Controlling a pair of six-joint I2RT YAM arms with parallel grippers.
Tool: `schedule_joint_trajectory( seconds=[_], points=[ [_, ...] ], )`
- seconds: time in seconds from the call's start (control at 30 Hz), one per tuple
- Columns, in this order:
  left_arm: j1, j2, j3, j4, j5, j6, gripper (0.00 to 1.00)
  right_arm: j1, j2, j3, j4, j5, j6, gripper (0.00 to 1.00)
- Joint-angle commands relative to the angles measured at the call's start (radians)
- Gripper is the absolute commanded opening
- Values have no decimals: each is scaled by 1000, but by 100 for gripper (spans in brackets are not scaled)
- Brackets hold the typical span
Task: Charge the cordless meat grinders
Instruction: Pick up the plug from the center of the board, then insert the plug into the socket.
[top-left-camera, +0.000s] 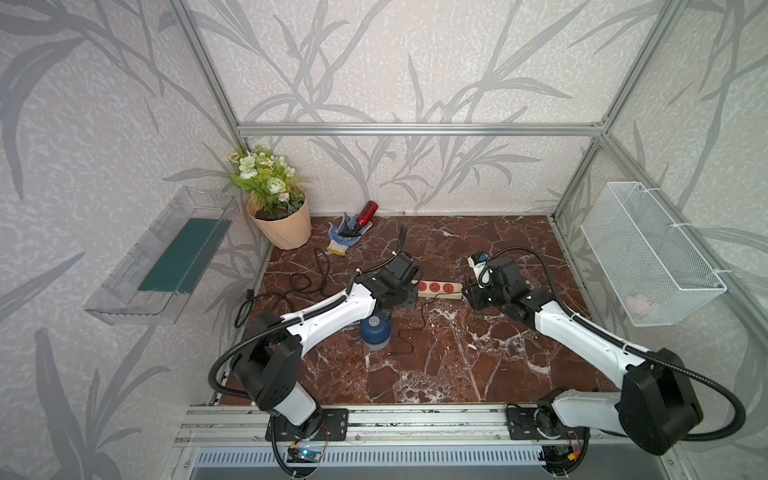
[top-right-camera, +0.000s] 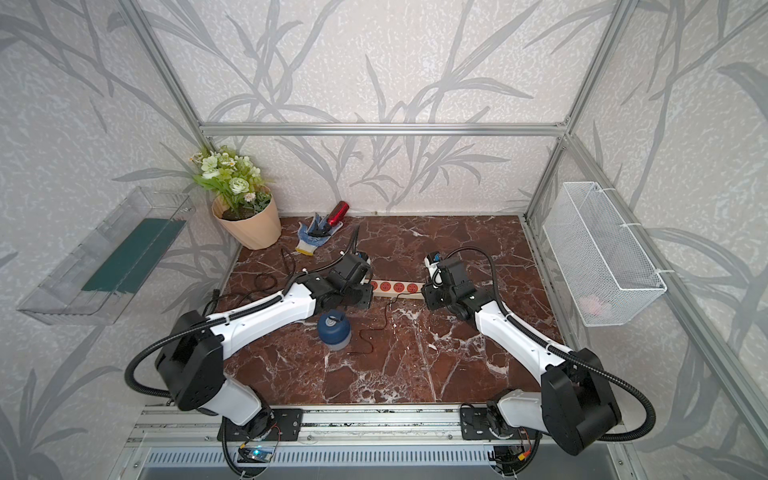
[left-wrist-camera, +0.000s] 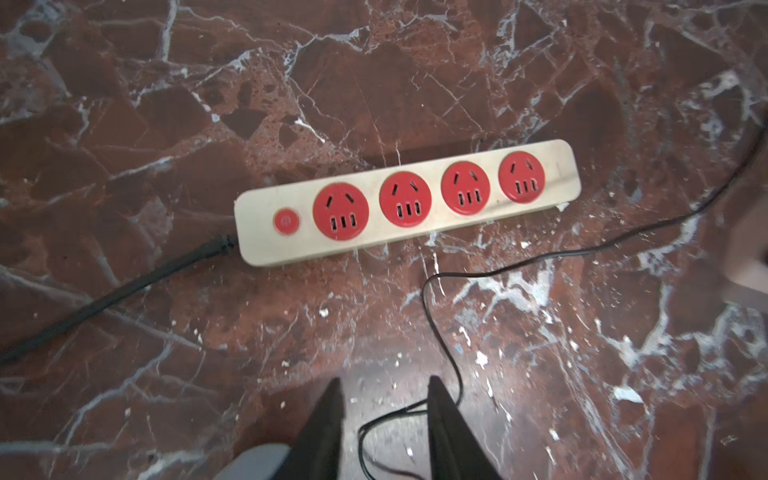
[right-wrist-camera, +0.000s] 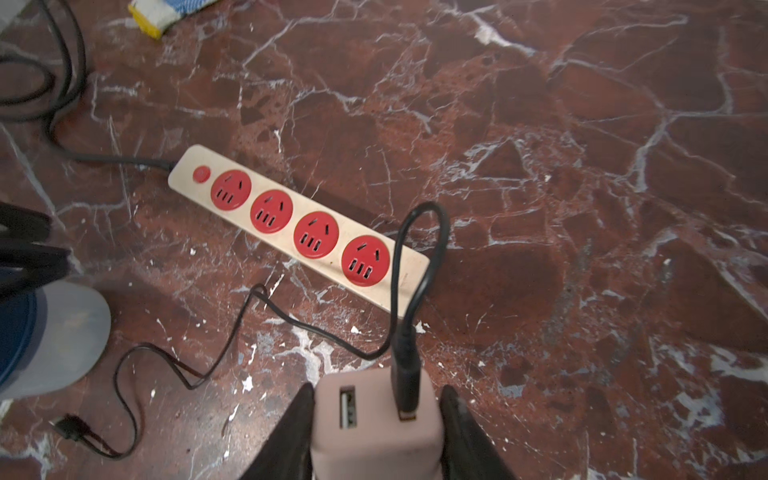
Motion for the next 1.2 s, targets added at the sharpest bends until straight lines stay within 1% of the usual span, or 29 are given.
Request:
schedule_joint_trajectory(
  seconds=[0.0, 0.1, 0.17, 0.27, 0.3, 0.37, 0.5, 0.57, 0.63, 0.7, 0.8, 0.87, 0.93, 1.0, 1.17],
  points=[
    [6, 90, 83, 43, -33, -73, 22, 0, -41, -11, 41, 82, 108, 2],
    [8, 161, 140, 47, -37, -101, 21, 0, -62, -13, 16, 128, 120, 1],
    [8, 188, 144, 89, -33, -114, 21, -1, -82, -27, 15, 177, 141, 1],
    [10, 218, 133, 160, -51, -130, 21, 0, -126, -72, 63, 252, 177, 0],
    [13, 225, 133, 172, -59, -140, 21, 0, -150, -85, 79, 279, 170, 0],
    [23, 233, 134, 180, -54, -149, 22, -12, -186, -68, 41, 316, 147, 0],
    [32, 238, 137, 201, -6, -137, 23, -38, -215, 16, -78, 271, 94, 0],
    [33, 232, 136, 216, 70, -136, 25, -39, -223, 19, -87, 226, 104, 1],
    [28, 221, 131, 218, 171, -131, 29, -38, -221, 6, -78, 176, 118, 1],
    [13, 207, 116, 200, 205, -115, 33, -39, -209, -1, -79, 158, 130, 1],
    [-19, 202, 96, 172, 235, -76, 37, -39, -199, -7, -82, 139, 155, 0],
    [-34, 196, 63, 200, 263, -82, 37, -39, -200, -10, -79, 125, 187, 0],
    [-32, 180, 3, 282, 308, -131, 37, -41, -213, -10, -89, 128, 241, 0],
    [-32, 170, -30, 326, 327, -159, 37, -43, -233, -18, -87, 134, 307, 0],
    [-17, 144, -42, 301, 295, -170, 37, -43, -237, -58, 3, 66, 456, 0]
  ],
)
